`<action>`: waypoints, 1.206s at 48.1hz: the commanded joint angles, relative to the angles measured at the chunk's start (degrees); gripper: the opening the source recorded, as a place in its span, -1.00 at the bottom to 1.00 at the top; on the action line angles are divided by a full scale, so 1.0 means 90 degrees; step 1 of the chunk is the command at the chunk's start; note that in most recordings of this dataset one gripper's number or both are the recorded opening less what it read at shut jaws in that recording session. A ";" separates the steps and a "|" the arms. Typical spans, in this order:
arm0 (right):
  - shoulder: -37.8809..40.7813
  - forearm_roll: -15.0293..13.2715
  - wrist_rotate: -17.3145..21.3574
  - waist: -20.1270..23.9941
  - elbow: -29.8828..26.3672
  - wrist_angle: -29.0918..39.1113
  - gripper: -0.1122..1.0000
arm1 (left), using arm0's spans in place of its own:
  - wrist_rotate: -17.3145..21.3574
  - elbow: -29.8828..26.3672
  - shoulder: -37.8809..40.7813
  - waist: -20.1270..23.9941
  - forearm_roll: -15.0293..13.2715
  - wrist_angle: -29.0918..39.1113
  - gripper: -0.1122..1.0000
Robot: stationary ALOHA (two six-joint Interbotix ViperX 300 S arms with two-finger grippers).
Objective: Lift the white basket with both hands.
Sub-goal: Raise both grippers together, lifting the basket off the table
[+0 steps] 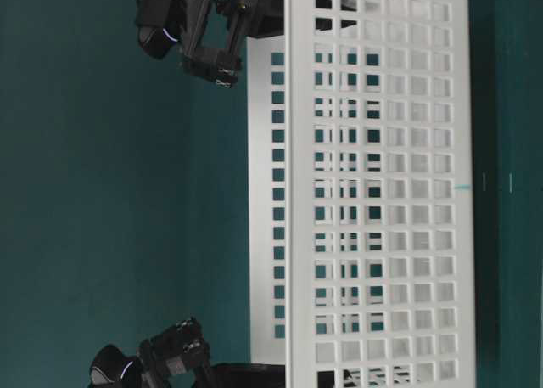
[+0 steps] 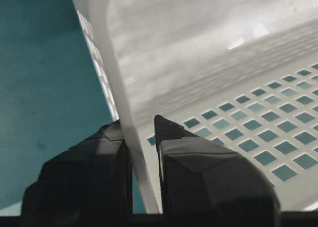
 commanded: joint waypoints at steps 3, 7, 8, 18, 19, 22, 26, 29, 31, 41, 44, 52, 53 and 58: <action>-0.0029 0.0029 0.0078 0.0371 -0.0010 -0.0039 -0.48 | -0.0098 -0.0137 -0.0176 -0.0244 0.0010 0.0020 -0.70; -0.0049 0.0000 0.0352 0.0557 0.0039 -0.0068 -0.48 | -0.0332 -0.0107 -0.0186 -0.0400 0.0020 0.0059 -0.70; -0.0059 -0.0010 0.0420 0.0615 0.0059 -0.0078 -0.48 | -0.0391 -0.0098 -0.0205 -0.0439 0.0020 0.0059 -0.70; -0.0176 -0.0166 0.1094 0.1162 0.0332 -0.0234 -0.48 | -0.0674 0.0049 -0.0352 -0.0820 0.0020 0.0049 -0.70; -0.0186 -0.0166 0.1133 0.1201 0.0352 -0.0264 -0.48 | -0.0703 0.0049 -0.0361 -0.0859 0.0020 0.0049 -0.70; -0.0205 -0.0205 0.1240 0.1289 0.0430 -0.0371 -0.48 | -0.0811 0.0059 -0.0371 -0.0947 0.0020 0.0049 -0.70; -0.0215 -0.0273 0.1338 0.1416 0.0479 -0.0449 -0.48 | -0.0928 0.0029 -0.0352 -0.1104 0.0020 0.0029 -0.70; -0.0205 -0.0303 0.1426 0.1533 0.0498 -0.0488 -0.48 | -0.0977 0.0000 -0.0322 -0.1201 0.0020 0.0029 -0.70; -0.0195 -0.0293 0.1475 0.1592 0.0508 -0.0508 -0.48 | -0.0996 -0.0010 -0.0322 -0.1250 0.0020 0.0029 -0.70; -0.0146 -0.0303 0.1689 0.1885 0.0498 -0.0508 -0.48 | -0.1025 -0.0039 -0.0215 -0.1299 0.0020 0.0029 -0.70; -0.0137 -0.0303 0.1738 0.1943 0.0508 -0.0508 -0.48 | -0.1035 -0.0049 -0.0195 -0.1328 0.0020 0.0029 -0.70; -0.0127 -0.0303 0.1758 0.1973 0.0518 -0.0508 -0.48 | -0.1123 -0.0088 -0.0088 -0.1436 0.0020 0.0029 -0.70; -0.0127 -0.0303 0.1758 0.1982 0.0518 -0.0508 -0.48 | -0.1143 -0.0098 -0.0068 -0.1455 0.0020 0.0039 -0.70; -0.0088 -0.0303 0.1758 0.2012 0.0518 -0.0537 -0.48 | -0.1270 -0.0078 0.0049 -0.1504 0.0020 0.0059 -0.70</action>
